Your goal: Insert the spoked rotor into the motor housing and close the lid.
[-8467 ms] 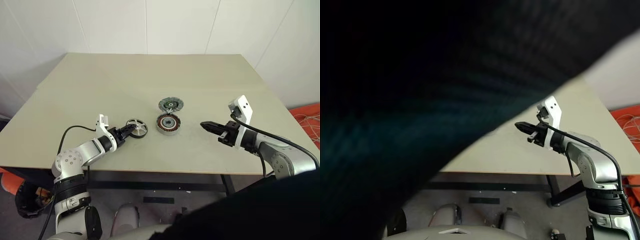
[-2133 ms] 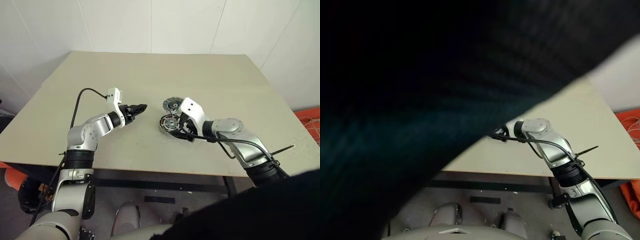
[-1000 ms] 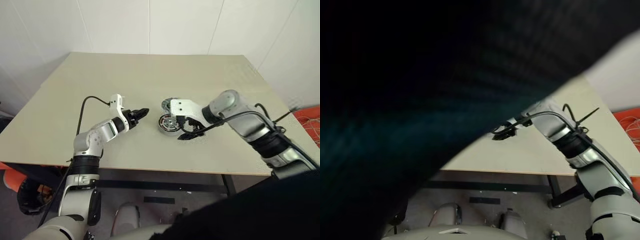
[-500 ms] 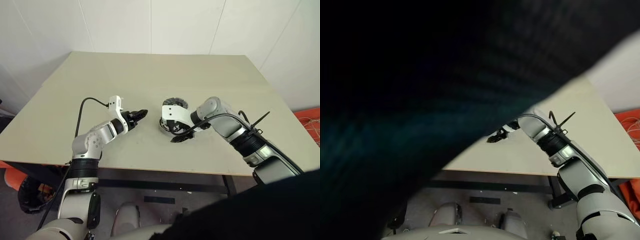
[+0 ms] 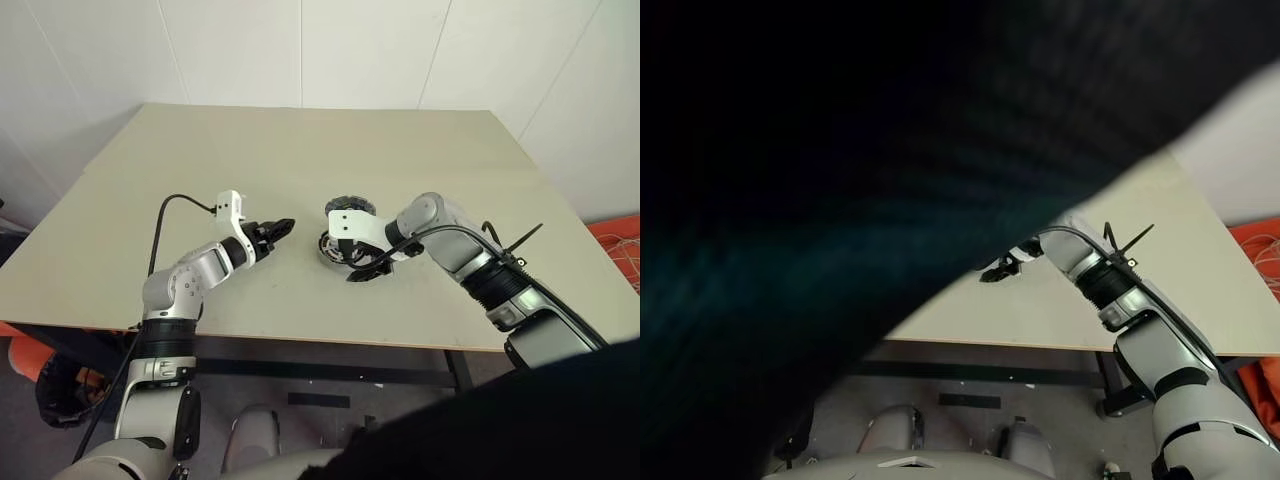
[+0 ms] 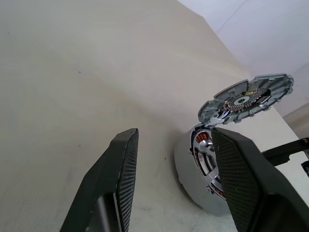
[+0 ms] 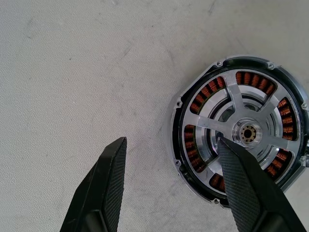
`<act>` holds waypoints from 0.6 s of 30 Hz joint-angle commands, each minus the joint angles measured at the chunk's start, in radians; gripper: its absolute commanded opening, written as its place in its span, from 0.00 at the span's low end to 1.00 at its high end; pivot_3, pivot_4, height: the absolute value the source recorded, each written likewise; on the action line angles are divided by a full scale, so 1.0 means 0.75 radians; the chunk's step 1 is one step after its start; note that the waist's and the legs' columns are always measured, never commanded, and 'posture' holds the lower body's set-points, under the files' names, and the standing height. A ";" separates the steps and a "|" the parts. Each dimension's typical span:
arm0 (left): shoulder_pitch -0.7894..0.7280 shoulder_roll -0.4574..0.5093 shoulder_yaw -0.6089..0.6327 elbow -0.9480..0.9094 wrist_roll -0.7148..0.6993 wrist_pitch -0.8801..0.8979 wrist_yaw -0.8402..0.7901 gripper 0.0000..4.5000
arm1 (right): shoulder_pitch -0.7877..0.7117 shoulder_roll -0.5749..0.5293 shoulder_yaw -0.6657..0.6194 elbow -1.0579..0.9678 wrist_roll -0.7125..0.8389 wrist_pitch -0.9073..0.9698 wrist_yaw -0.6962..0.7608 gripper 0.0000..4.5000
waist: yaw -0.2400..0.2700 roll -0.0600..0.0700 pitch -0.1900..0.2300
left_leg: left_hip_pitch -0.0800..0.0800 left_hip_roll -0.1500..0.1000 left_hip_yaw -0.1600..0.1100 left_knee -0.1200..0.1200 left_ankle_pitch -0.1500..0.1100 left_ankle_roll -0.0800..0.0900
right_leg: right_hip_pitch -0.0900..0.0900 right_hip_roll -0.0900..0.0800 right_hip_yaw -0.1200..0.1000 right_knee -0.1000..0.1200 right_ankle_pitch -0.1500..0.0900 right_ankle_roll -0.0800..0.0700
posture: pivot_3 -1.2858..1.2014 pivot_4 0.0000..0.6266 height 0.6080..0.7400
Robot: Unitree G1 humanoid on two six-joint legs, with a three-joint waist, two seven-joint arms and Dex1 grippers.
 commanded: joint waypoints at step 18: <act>-0.056 0.035 0.046 0.014 -0.006 -0.029 -0.008 0.57 | 0.083 0.016 -0.048 -0.091 -0.038 0.060 -0.040 0.66 | -0.001 0.000 0.000 | 0.004 0.000 0.000 0.000 0.000 0.000 | 0.003 0.000 0.000 0.000 0.000 0.000 | 0.52 0.00 1.00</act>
